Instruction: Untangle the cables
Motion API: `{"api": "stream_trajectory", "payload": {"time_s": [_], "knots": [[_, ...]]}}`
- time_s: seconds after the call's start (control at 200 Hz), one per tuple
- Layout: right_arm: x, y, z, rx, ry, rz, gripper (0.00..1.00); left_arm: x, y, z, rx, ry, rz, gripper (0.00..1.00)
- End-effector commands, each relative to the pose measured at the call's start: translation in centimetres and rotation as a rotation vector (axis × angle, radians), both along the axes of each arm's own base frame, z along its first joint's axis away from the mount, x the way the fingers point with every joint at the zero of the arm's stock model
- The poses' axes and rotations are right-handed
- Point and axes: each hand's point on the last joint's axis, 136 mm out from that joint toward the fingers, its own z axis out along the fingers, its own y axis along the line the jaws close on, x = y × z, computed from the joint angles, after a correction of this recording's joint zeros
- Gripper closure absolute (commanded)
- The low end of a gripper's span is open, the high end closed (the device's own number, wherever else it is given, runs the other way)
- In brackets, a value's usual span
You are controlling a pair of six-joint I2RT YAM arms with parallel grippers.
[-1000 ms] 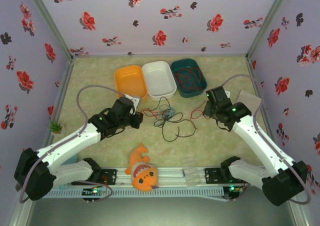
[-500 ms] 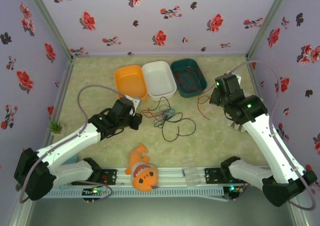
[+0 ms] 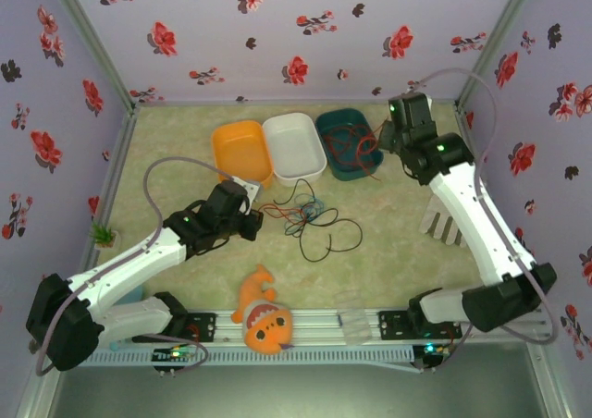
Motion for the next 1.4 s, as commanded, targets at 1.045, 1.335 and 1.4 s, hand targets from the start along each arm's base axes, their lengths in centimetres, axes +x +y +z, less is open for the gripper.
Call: {"api": "stream_trajectory", "payload": {"time_s": [1.045,1.335,1.4], "knots": [[18.3,4.3,-8.4,0.116,-0.048,0.052,1.00,0.3,-0.9,0.9,-0.053,-0.035,-0.036,1.00],[19.7,5.1,-12.5,0.153,0.017,0.065,1.00,0.4,-1.1,0.9,-0.060,-0.033,-0.036,1.00],[19.5,5.3,-13.4,0.160,0.038,0.072,1.00,0.4,-1.1,0.8,-0.059,-0.032,-0.037,1.00]]}}
